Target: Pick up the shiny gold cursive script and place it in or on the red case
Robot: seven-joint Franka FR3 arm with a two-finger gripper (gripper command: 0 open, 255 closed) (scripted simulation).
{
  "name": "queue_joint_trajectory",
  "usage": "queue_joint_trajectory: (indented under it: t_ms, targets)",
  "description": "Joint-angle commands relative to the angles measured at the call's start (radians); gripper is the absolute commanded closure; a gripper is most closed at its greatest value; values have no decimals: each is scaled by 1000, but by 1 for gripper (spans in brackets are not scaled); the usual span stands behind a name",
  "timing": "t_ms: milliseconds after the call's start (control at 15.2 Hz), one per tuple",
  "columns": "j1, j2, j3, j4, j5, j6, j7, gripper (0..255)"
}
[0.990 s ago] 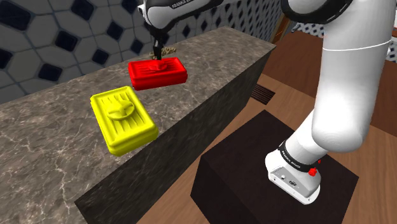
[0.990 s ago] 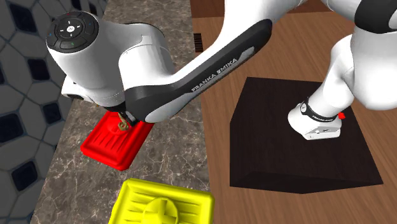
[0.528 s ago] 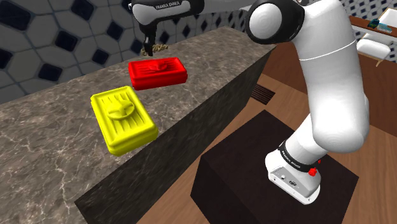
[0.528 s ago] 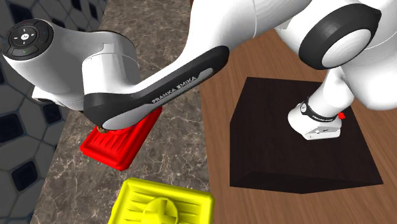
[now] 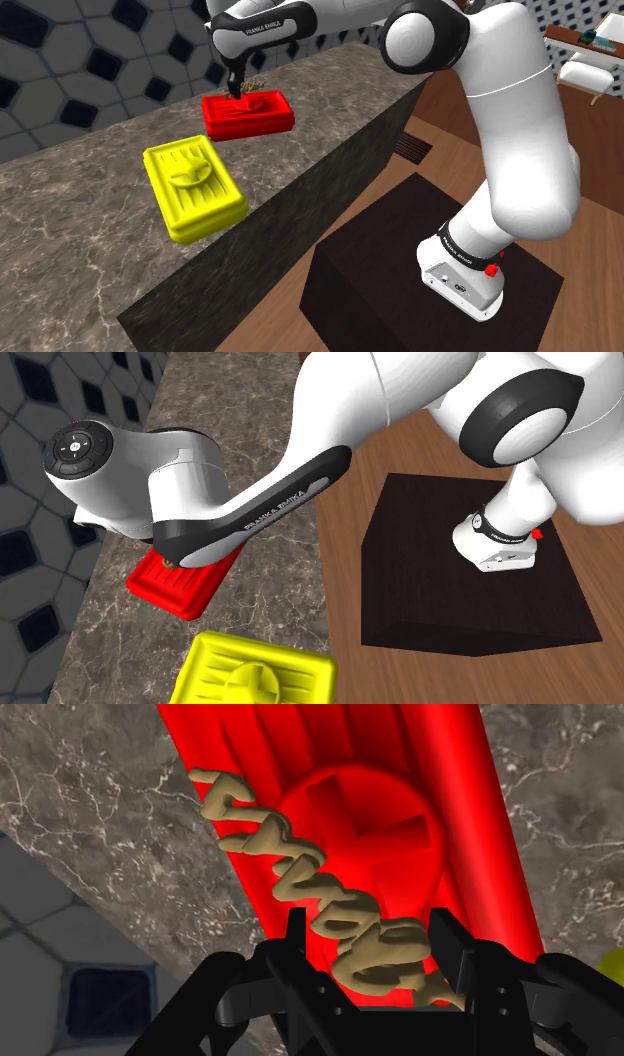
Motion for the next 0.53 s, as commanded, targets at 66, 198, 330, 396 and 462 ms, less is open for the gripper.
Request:
queue_joint_trajectory:
  t_ms: [66, 198, 330, 396, 462]
  targets:
    - [0, 15, -3, -15, -5, 29, 8, 255]
    - [0, 21, -4, -20, -7, 40, 11, 255]
    - [0, 21, -4, -20, -7, 40, 11, 255]
    - [0, 21, -4, -20, -7, 40, 11, 255]
    - [0, 21, -4, -20, -7, 40, 11, 255]
